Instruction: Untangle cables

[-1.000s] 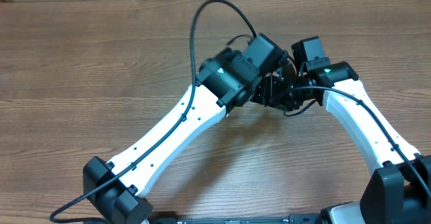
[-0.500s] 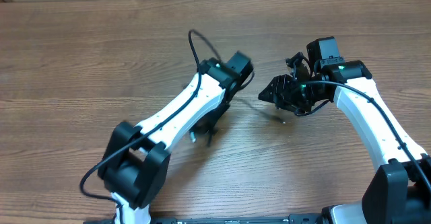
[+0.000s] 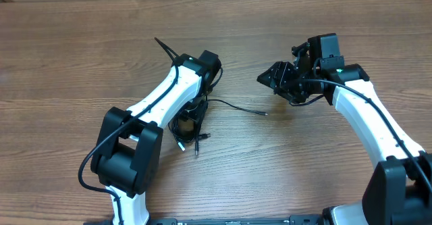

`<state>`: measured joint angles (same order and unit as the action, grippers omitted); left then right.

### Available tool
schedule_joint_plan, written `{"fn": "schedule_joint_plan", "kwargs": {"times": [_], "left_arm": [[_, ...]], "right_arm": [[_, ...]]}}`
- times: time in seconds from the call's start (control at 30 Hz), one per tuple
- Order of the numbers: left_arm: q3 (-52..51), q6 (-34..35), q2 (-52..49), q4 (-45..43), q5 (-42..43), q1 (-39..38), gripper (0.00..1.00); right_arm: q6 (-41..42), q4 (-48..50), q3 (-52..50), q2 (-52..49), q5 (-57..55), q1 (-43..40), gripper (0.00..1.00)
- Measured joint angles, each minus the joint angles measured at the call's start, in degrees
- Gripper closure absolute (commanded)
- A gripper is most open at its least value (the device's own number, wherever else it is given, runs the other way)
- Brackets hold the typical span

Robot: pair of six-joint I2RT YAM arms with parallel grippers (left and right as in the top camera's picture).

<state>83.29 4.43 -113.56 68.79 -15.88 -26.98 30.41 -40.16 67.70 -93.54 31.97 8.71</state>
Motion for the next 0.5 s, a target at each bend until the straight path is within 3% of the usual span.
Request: {"fn": "schedule_joint_plan", "kwargs": {"times": [0.2,0.5], "left_arm": [[-0.13,-4.0,1.05,-2.43,3.32,-0.59,0.96],[-0.28,-19.21,11.47,-4.31,16.5,-4.31,0.96]], "right_arm": [[0.0,4.22,-0.37,-3.17,4.72,0.0,0.24],[-7.02,6.19,-0.37,-9.94,14.93,-1.33,0.15]]}}
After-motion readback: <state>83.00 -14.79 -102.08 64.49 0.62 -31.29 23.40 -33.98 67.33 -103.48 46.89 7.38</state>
